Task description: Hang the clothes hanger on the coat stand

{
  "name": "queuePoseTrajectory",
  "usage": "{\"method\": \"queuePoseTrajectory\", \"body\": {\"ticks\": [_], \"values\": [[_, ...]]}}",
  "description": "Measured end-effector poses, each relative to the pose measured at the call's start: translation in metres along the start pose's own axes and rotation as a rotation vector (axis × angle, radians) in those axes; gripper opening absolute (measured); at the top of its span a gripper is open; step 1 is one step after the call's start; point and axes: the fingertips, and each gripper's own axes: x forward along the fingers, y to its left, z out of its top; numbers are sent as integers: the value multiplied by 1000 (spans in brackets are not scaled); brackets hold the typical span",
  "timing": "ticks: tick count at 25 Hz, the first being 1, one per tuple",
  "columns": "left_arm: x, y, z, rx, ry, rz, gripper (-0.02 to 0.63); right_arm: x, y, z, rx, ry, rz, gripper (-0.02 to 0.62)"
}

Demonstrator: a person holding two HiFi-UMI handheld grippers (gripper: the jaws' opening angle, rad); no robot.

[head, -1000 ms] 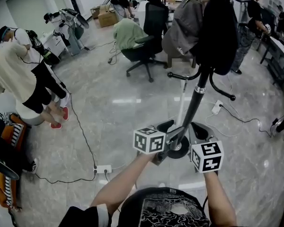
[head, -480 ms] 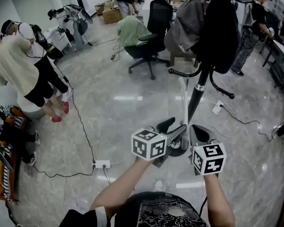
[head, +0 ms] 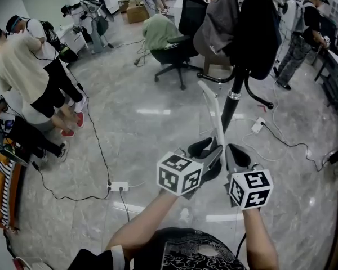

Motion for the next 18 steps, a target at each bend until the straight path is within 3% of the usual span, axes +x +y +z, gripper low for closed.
{"method": "queuePoseTrajectory", "body": {"ticks": [18], "values": [[-24,-68,-1,82,-3,77,28,-77,11,12,-29,-49,30,0]]}}
